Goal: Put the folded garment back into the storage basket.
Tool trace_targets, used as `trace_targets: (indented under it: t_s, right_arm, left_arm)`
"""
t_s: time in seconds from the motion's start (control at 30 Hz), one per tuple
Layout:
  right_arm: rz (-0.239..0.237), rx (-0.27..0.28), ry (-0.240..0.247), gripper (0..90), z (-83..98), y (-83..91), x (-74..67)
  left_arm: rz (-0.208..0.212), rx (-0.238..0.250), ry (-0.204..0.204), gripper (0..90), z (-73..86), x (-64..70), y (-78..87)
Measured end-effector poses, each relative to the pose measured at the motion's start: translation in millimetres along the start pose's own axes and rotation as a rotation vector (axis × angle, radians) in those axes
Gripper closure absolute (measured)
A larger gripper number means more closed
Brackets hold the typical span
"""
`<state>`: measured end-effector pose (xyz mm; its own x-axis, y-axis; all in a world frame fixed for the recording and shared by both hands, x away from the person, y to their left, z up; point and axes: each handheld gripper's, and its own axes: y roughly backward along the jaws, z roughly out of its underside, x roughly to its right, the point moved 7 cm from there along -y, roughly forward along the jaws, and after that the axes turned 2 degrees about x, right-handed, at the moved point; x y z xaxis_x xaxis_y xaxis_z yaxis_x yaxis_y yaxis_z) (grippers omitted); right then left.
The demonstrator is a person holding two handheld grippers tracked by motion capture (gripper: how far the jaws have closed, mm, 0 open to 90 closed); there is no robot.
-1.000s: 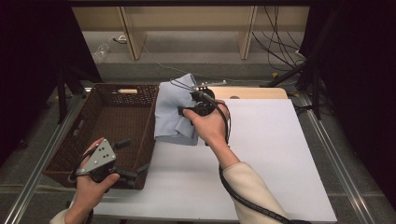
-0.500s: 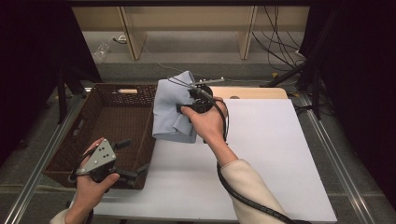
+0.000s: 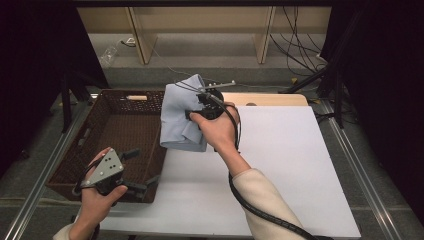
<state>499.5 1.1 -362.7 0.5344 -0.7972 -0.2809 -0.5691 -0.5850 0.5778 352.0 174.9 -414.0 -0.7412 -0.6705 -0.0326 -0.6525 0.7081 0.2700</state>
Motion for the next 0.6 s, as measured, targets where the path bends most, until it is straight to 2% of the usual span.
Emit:
trace_targets:
  t_s: [0.6]
  right_arm:
    - [-0.001,0.005,0.012,62.4,-6.9,-3.0,-8.8]
  left_arm:
    - [-0.002,0.002,0.001,0.0,-0.5,-0.5,0.6]
